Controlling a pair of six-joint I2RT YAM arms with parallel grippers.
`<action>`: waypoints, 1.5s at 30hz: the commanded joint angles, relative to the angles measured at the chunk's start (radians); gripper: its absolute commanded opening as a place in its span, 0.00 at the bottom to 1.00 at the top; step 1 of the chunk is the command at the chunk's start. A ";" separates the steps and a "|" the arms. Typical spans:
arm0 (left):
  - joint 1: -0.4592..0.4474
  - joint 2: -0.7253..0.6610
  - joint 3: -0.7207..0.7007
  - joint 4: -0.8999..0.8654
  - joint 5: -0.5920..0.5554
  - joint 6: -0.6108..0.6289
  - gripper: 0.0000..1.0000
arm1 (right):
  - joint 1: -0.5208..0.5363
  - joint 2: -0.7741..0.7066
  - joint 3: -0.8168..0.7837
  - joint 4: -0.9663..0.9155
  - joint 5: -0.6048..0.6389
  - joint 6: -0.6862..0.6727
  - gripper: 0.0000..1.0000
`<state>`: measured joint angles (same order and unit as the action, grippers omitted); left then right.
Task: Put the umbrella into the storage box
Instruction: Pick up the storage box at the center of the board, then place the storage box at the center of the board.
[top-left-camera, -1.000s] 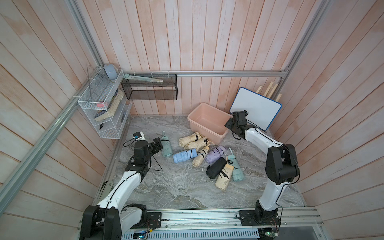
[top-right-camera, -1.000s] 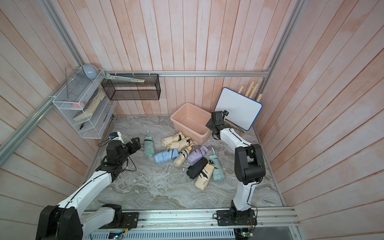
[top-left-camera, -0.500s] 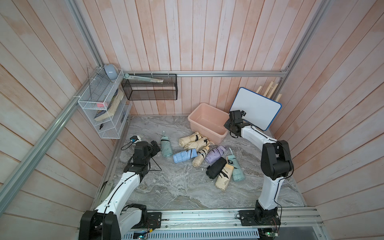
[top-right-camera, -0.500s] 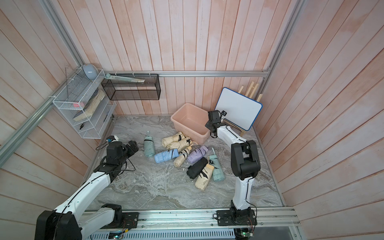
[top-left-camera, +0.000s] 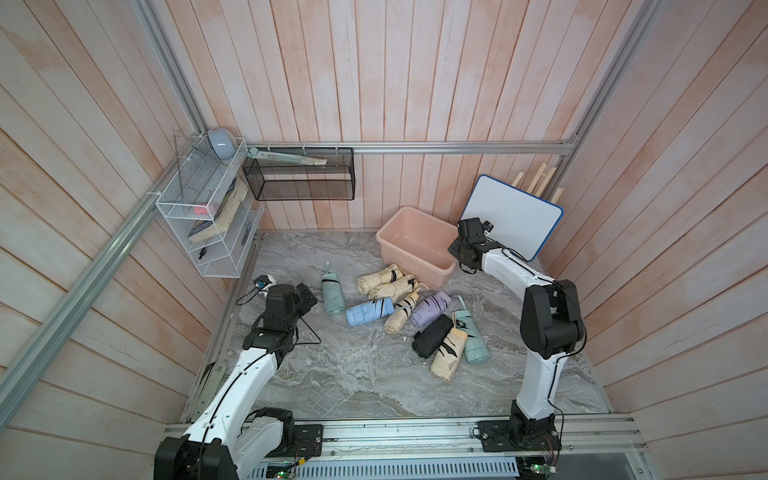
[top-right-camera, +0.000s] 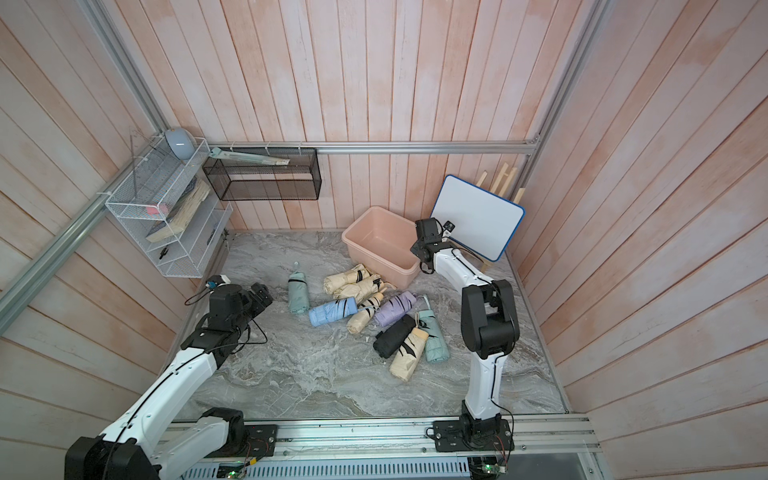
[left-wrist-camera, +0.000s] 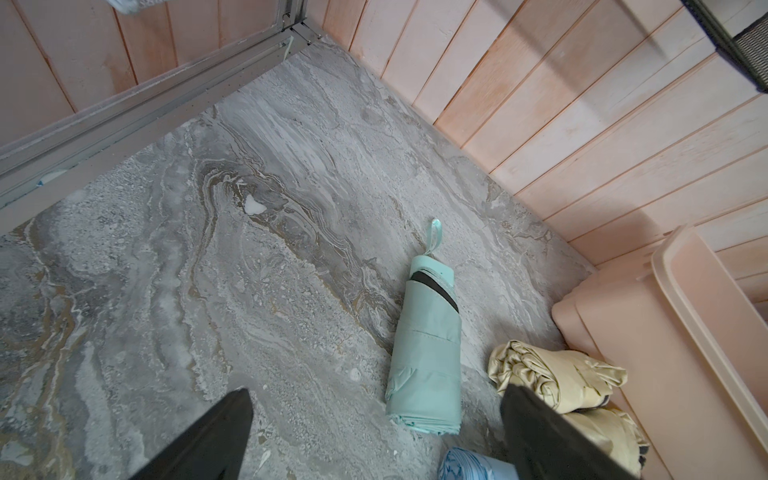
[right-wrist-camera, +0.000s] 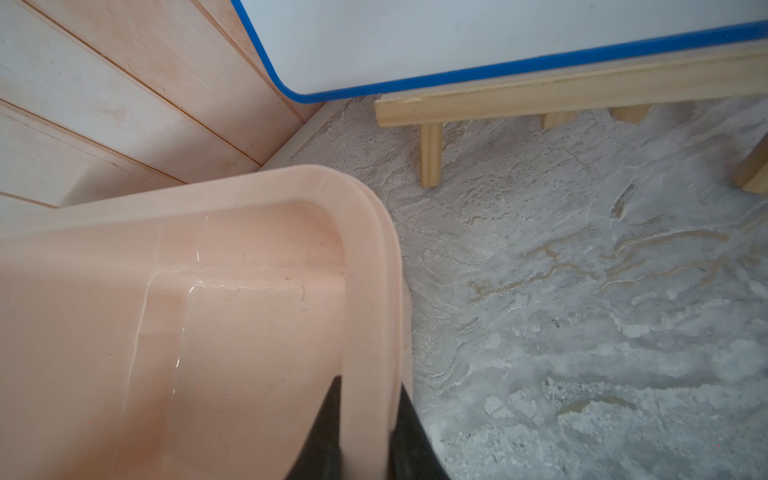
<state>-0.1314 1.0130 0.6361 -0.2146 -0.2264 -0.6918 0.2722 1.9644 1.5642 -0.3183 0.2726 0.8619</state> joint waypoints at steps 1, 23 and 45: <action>-0.003 -0.026 0.025 -0.023 -0.018 -0.021 1.00 | -0.005 -0.091 0.012 0.012 -0.007 0.024 0.00; -0.002 -0.123 0.006 -0.053 0.075 -0.067 1.00 | 0.074 -0.521 -0.193 -0.020 -0.143 -0.041 0.00; 0.022 -0.294 0.070 -0.459 0.067 -0.248 1.00 | 0.606 -0.907 -0.688 -0.068 -0.116 0.030 0.00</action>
<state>-0.1139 0.7383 0.7025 -0.6125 -0.1711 -0.9142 0.8452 1.0832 0.8997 -0.4843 0.1459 0.8440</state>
